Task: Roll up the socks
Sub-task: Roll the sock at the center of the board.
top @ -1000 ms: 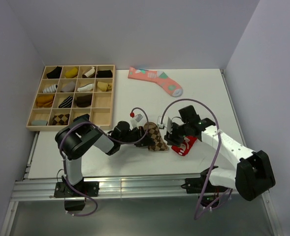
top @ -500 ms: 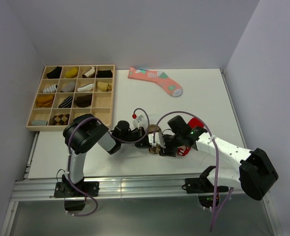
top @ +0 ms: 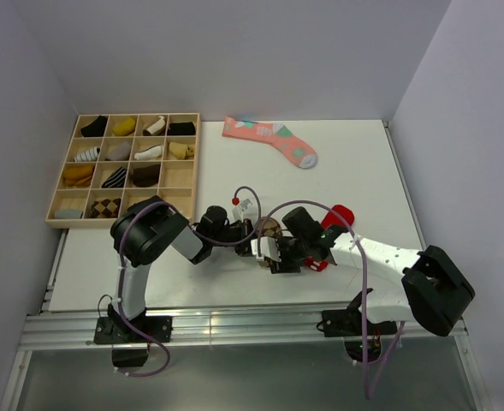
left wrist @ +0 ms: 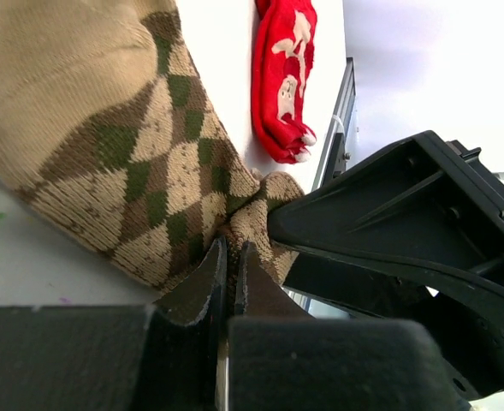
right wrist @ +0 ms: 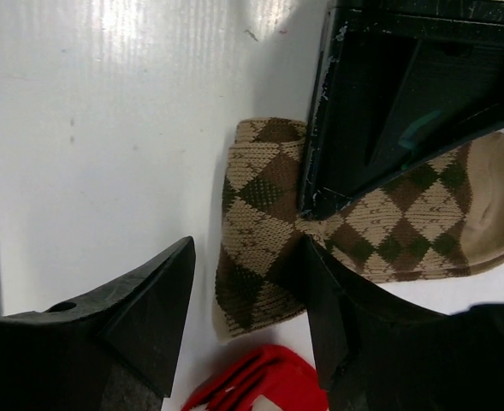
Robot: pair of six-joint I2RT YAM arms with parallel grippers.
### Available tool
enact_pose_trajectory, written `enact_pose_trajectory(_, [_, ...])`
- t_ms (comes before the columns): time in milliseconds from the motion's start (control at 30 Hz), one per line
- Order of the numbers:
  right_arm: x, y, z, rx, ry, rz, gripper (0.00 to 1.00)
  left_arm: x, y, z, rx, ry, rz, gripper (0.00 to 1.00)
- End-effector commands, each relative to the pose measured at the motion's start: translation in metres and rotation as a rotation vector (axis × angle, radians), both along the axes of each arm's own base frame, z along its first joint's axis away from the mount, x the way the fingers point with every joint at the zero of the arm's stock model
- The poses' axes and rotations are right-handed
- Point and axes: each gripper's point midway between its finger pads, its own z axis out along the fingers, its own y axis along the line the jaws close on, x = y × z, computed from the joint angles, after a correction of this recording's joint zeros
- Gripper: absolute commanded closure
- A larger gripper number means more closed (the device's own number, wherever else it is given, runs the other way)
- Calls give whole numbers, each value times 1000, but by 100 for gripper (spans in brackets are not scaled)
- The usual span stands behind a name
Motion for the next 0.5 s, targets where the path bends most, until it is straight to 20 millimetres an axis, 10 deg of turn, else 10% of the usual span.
enact_pose_trajectory(0, [3, -6, -15, -50, -17, -18, 40, -54, 41, -80, 264, 250, -71, 100])
enact_pose_trajectory(333, [8, -7, -23, -108, 33, -54, 76, -48, 38, -69, 236, 243, -73, 100])
enact_pose_trajectory(467, [2, -6, -25, -148, 130, -67, 84, -28, 41, -55, 263, 104, 16, 85])
